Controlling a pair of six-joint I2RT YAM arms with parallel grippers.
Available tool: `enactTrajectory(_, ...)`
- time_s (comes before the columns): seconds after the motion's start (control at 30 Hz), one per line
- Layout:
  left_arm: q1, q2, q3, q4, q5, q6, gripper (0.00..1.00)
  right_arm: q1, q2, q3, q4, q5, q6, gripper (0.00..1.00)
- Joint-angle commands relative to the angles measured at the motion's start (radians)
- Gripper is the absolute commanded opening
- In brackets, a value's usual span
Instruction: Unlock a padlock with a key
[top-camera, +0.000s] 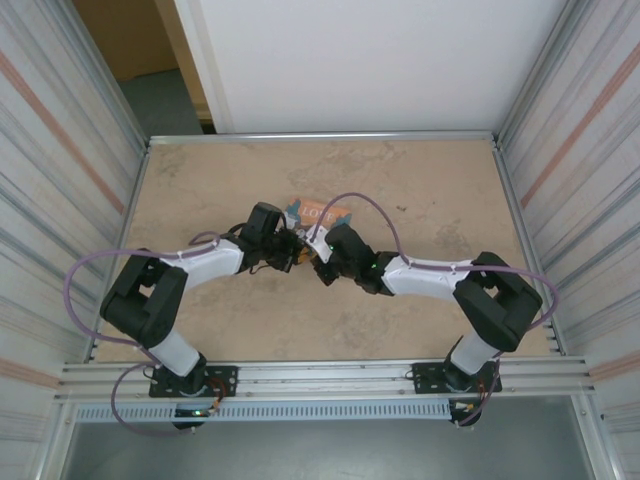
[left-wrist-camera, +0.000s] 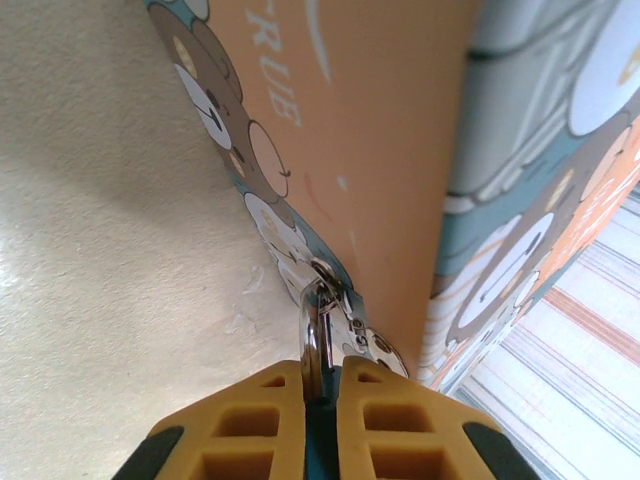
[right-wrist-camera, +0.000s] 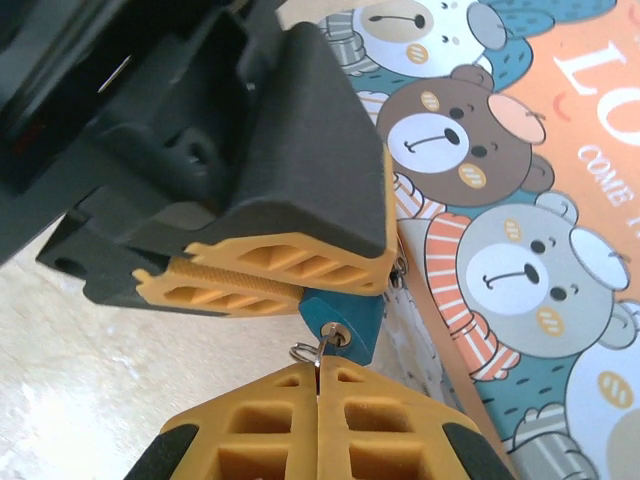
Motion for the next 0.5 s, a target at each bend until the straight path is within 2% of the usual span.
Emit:
enactTrajectory(0.0,-0.041,-0.003,0.024,0.036,0.140,-0.007,0.00,-0.038,0.045,0.040,0.040,-0.031,0.161,0.00)
enactTrajectory(0.27,-0.049,0.004,0.026,0.039,0.136,-0.012,0.00,-0.053,0.060,0.043,-0.006,-0.024,0.125,0.00)
enactTrajectory(0.47,-0.090,0.027,0.049,0.042,0.112,-0.023,0.00,-0.101,0.048,0.007,-0.018,-0.059,0.145,0.00)
